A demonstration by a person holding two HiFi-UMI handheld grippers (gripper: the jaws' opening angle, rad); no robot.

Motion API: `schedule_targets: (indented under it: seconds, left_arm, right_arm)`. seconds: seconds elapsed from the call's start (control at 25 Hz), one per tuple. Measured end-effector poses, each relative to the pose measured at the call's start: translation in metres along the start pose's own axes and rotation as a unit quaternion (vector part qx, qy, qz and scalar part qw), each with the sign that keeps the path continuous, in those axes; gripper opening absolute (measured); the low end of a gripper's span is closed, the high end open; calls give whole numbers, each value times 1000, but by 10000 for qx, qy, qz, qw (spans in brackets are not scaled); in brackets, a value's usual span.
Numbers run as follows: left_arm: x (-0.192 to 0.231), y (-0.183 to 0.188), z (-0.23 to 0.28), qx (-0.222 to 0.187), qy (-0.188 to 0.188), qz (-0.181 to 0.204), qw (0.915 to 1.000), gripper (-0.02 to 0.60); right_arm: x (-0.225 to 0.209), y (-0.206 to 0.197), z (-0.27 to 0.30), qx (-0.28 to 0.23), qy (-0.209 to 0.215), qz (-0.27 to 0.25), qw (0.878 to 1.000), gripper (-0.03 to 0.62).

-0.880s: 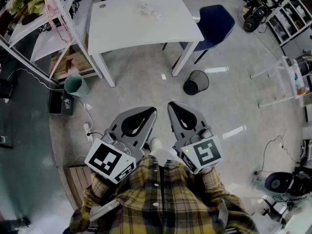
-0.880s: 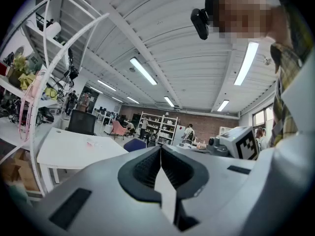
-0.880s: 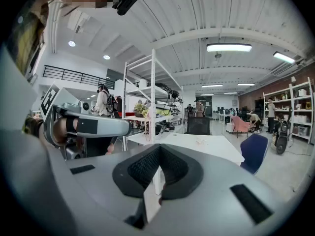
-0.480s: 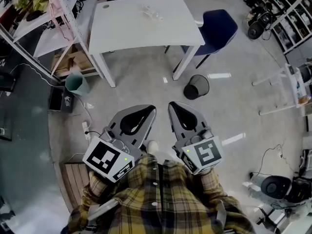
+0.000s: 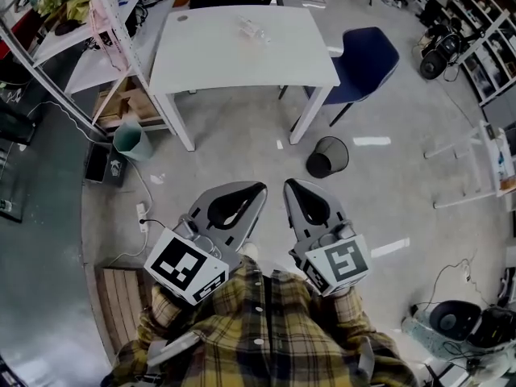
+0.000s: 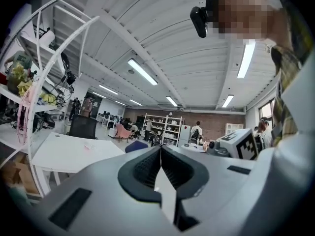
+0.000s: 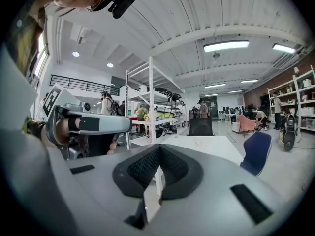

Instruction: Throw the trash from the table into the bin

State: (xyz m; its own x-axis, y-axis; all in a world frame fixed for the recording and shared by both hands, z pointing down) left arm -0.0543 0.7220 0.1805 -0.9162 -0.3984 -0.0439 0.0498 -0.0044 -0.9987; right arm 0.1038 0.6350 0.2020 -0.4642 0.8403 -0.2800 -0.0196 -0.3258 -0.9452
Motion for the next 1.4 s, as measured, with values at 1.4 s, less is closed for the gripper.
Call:
schedule_targets:
  seconds: [1.4]
  left_arm:
    - [305,-29,180,163,-544,-29,9984,11]
  right_arm:
    - [-148,78,286,157,-724,196,9971,-2]
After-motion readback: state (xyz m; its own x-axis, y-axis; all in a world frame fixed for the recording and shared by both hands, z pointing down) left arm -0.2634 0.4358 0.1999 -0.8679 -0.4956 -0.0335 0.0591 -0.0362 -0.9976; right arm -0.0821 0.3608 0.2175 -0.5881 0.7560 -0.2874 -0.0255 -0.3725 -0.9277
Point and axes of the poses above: the fingertips, and each gripper's own axes: z forward along the fingers, x to its left, y out of its top, the point moved 10 cm from there along -z, backward along the fingers, and after that the axes turned 15 degrees about z, right-handed, at the moved point
